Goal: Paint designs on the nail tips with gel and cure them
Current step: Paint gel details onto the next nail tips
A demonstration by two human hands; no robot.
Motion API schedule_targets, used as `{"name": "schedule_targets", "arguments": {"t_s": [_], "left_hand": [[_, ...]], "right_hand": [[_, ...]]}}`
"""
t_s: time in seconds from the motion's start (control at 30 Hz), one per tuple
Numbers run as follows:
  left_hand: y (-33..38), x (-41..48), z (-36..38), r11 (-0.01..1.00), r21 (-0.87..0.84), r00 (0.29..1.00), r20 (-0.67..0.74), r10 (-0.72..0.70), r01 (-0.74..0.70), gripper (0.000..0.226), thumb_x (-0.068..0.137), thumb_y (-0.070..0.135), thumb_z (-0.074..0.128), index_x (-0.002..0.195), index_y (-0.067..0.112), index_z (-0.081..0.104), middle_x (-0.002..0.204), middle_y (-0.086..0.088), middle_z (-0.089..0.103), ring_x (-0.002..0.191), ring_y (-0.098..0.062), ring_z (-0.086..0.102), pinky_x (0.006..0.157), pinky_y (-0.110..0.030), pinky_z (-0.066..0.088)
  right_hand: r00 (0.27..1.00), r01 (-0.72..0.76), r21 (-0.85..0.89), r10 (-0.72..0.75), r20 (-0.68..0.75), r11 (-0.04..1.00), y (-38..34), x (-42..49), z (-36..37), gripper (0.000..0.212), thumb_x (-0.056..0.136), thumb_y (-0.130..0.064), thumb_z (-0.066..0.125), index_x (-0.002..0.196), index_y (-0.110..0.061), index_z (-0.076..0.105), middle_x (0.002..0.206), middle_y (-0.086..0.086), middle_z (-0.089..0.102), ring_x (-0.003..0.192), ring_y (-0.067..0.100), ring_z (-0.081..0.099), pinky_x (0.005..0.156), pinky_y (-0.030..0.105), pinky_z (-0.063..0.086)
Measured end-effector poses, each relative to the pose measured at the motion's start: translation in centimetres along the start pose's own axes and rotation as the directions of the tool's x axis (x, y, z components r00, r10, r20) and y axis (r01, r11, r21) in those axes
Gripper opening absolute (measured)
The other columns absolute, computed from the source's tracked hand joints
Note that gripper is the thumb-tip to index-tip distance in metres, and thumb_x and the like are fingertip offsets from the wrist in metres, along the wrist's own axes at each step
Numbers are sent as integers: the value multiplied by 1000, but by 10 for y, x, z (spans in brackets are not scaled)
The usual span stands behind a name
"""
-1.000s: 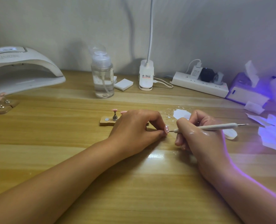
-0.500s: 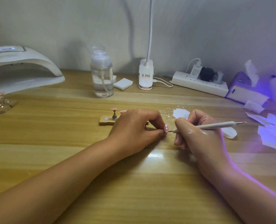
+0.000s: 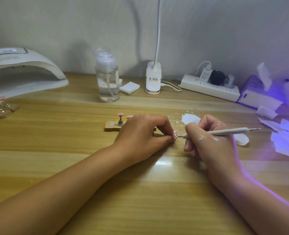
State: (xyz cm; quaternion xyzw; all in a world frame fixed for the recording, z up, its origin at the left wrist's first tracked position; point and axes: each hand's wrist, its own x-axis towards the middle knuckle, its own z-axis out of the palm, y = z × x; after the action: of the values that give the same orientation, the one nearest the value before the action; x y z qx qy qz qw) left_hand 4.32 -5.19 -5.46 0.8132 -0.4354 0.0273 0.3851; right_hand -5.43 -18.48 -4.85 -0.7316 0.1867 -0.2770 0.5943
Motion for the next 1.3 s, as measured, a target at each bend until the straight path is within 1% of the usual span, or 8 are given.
{"name": "schedule_targets", "arguments": {"t_s": [0.23, 0.47, 0.67, 0.87, 1.03, 1.23, 1.3], "left_hand": [[0, 0, 0, 1000, 12, 1000, 2, 12, -12, 9, 79, 29, 78, 79, 35, 72, 80, 22, 71, 64, 17, 50, 59, -12, 31], [0, 0, 0, 1000, 10, 1000, -2, 7, -7, 8, 79, 30, 78, 79, 35, 72, 81, 23, 71, 64, 16, 50, 61, -18, 33], [0, 0, 0, 1000, 9, 1000, -1, 6, -6, 9, 79, 30, 78, 78, 35, 71, 80, 23, 70, 65, 16, 51, 60, -17, 33], [0, 0, 0, 1000, 14, 1000, 3, 7, -7, 8, 79, 30, 78, 79, 34, 72, 79, 23, 69, 64, 17, 50, 59, -12, 30], [0, 0, 0, 1000, 14, 1000, -1, 9, -9, 7, 79, 29, 78, 78, 34, 72, 78, 23, 69, 64, 17, 50, 58, -10, 30], [0, 0, 0, 1000, 10, 1000, -2, 14, -14, 8, 79, 28, 78, 78, 33, 72, 79, 22, 70, 64, 18, 50, 58, -9, 30], [0, 0, 0, 1000, 10, 1000, 0, 11, -11, 7, 79, 29, 78, 79, 33, 72, 80, 22, 70, 64, 17, 51, 59, -11, 30]], "right_hand": [[1000, 9, -12, -9, 1, 1000, 2, 1, 0, 20, 64, -19, 57, 48, -21, 45, 43, 12, 56, 37, 14, 40, 36, 20, 32], [1000, 6, -10, -6, -9, 1000, 2, 0, -1, 18, 63, -20, 58, 48, -21, 48, 45, 11, 58, 40, 15, 42, 36, 23, 33], [1000, 7, -7, -7, 6, 1000, 1, 0, 0, 19, 64, -19, 58, 49, -21, 46, 44, 12, 58, 38, 16, 41, 36, 22, 33], [1000, 10, -15, -10, -11, 1000, 2, 1, 0, 18, 64, -20, 57, 49, -21, 47, 44, 11, 58, 42, 18, 42, 37, 25, 34], [1000, 4, -2, -4, 4, 1000, 1, 1, 0, 19, 64, -20, 59, 50, -21, 47, 45, 12, 59, 39, 17, 41, 35, 24, 33], [1000, 8, -14, -8, 0, 1000, 3, 1, -1, 19, 64, -20, 57, 49, -21, 45, 44, 11, 57, 40, 18, 42, 36, 24, 32], [1000, 6, -9, -6, -3, 1000, 3, 1, -1, 18, 64, -20, 58, 50, -21, 46, 44, 11, 58, 41, 18, 42, 36, 24, 32]]}}
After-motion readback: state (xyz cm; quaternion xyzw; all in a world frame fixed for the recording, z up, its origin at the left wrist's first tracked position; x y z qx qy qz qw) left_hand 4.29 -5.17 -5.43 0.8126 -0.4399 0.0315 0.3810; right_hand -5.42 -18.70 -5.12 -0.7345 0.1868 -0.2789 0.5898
